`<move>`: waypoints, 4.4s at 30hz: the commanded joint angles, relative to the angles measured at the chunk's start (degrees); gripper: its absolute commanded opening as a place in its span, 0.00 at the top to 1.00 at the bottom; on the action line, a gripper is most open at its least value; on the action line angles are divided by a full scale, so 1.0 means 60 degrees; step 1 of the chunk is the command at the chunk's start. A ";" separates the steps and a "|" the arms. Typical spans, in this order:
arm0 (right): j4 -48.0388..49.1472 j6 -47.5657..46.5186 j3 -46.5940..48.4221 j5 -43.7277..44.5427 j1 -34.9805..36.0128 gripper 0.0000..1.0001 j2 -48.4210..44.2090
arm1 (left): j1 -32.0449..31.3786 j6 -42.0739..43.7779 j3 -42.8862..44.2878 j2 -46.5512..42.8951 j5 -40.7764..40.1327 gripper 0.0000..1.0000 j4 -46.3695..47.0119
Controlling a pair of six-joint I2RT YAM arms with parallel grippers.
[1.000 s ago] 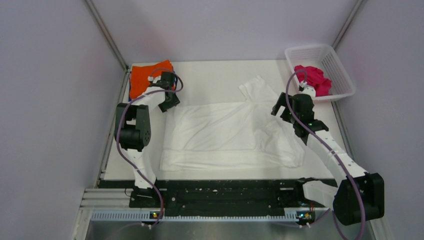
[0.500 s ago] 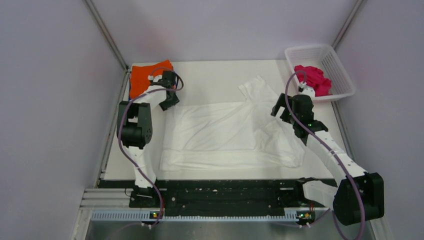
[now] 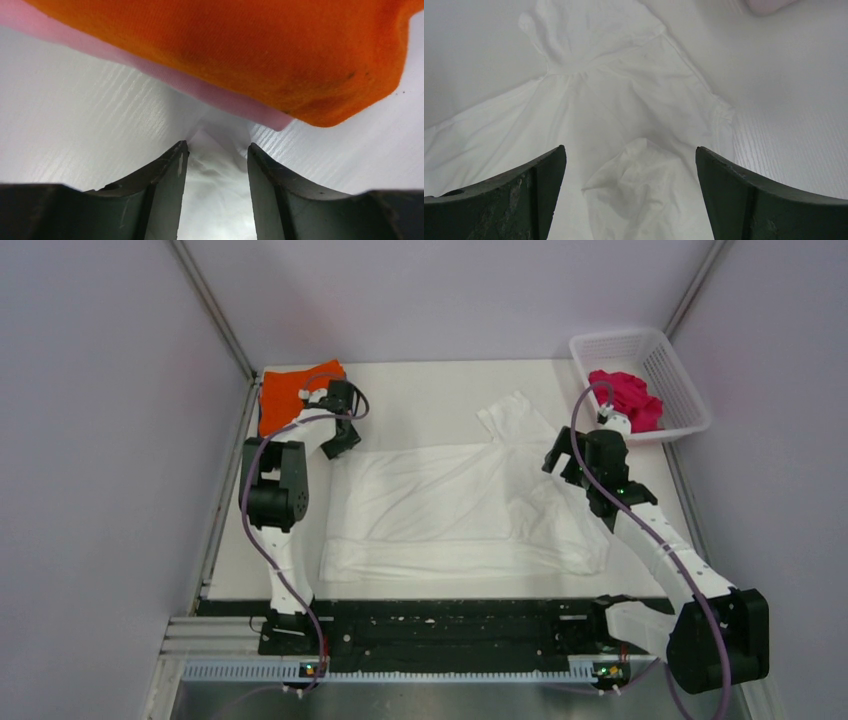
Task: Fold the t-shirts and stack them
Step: Grab the side of the flattened tshirt furthest away from the robot with both arms, then fold the other side of the tshirt into a rectangle
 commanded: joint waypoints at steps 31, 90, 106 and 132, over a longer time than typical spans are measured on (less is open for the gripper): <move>0.0315 -0.1677 0.6328 -0.0400 0.0192 0.06 0.6899 | -0.0914 -0.0091 -0.1360 -0.2535 -0.0336 1.00 -0.0784; 0.0886 -0.1759 0.5295 0.2150 0.1144 1.00 0.5898 | -0.1104 -0.0163 -0.2704 -0.4103 -0.0070 1.00 -0.0285; -0.1737 -0.0648 0.2216 0.4019 0.2849 1.00 0.0898 | -0.1191 -0.0150 -0.4833 -0.6197 0.0209 1.00 0.0394; -0.6545 0.1877 0.1562 0.5346 0.5694 1.00 -0.0911 | -0.1301 0.0026 -0.6241 -0.7957 -0.0412 1.00 0.0616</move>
